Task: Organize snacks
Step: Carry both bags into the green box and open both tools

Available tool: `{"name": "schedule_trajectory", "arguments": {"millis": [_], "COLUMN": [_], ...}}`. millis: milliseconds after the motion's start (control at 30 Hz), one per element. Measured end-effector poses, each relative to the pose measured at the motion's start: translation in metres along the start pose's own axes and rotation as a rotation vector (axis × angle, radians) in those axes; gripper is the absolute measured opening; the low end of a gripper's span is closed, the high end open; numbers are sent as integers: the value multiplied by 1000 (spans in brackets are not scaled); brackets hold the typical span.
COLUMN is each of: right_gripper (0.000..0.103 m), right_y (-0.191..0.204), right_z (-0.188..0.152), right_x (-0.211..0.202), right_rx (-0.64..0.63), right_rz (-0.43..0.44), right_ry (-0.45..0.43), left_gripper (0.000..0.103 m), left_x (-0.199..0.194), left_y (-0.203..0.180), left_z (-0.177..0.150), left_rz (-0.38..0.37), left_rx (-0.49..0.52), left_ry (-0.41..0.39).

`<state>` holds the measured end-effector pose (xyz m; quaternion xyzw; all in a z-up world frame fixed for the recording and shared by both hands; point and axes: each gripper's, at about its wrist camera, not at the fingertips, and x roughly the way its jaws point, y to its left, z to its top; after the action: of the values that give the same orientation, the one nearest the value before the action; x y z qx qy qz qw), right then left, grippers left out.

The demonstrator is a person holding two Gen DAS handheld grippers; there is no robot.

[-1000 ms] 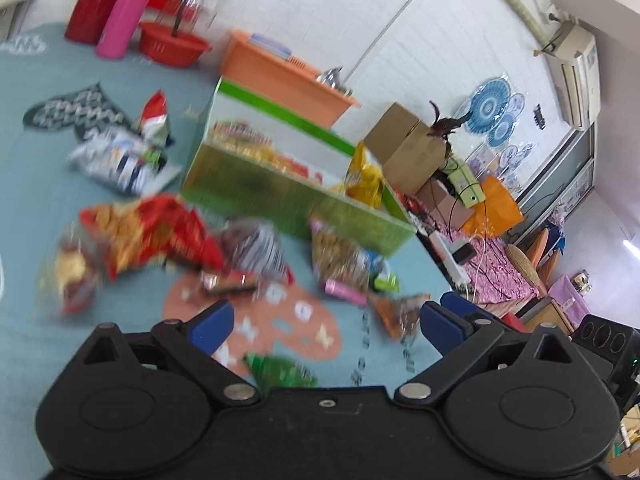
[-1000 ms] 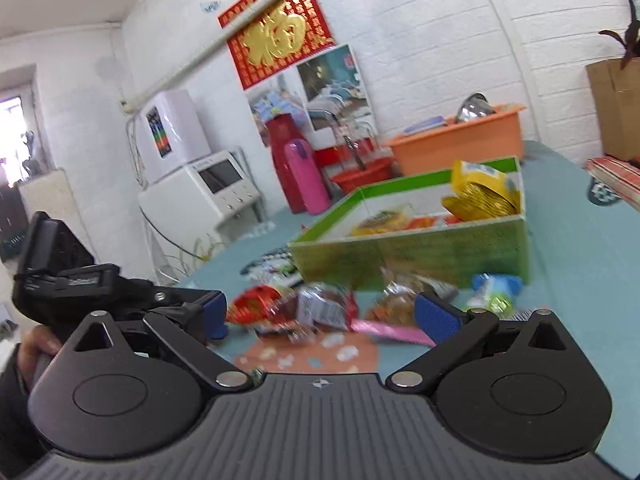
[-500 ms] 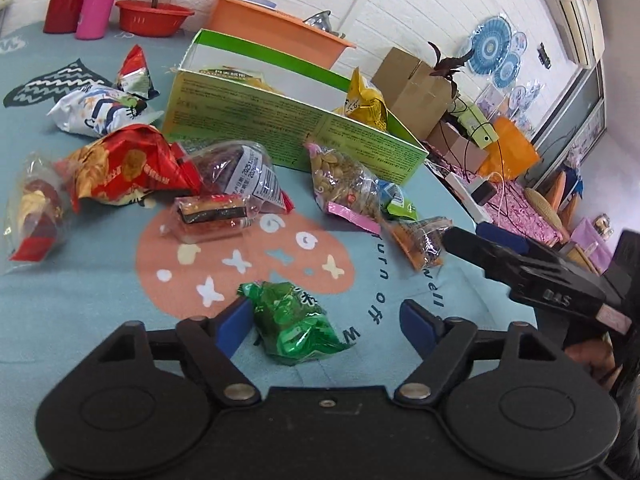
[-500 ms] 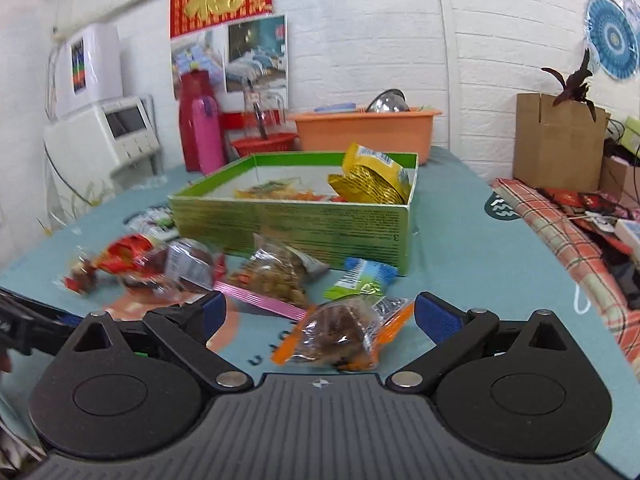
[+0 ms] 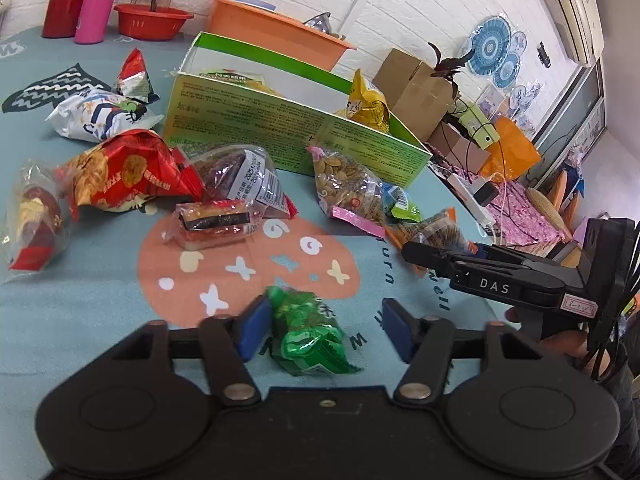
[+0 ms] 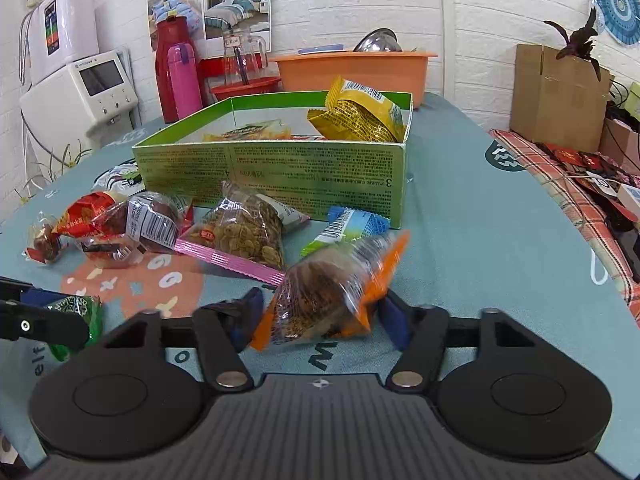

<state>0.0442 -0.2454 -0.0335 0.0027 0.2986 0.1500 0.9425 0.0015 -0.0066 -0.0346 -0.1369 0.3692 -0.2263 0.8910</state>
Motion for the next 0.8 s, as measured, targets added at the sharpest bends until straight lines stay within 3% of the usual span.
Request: {"name": "schedule_trajectory", "arguments": {"millis": [33, 267, 600, 800], "right_gripper": [82, 77, 77, 77], "right_y": [0, 3, 20, 27], "right_z": [-1, 1, 38, 65], "right_x": [0, -16, -32, -19], "right_rx": [-1, 15, -21, -36], "right_rz": [-8, 18, 110, 140], "right_ry": [-10, -44, -168, -218], "left_gripper": [60, 58, 59, 59], "left_x": [2, -3, -25, -19], "left_y": [1, 5, -15, -8], "left_z": [0, 0, 55, 94], "left_rz": [3, -59, -63, -50], "left_rx": [6, -22, 72, 45], "left_ry": [10, 16, -148, -221]}}
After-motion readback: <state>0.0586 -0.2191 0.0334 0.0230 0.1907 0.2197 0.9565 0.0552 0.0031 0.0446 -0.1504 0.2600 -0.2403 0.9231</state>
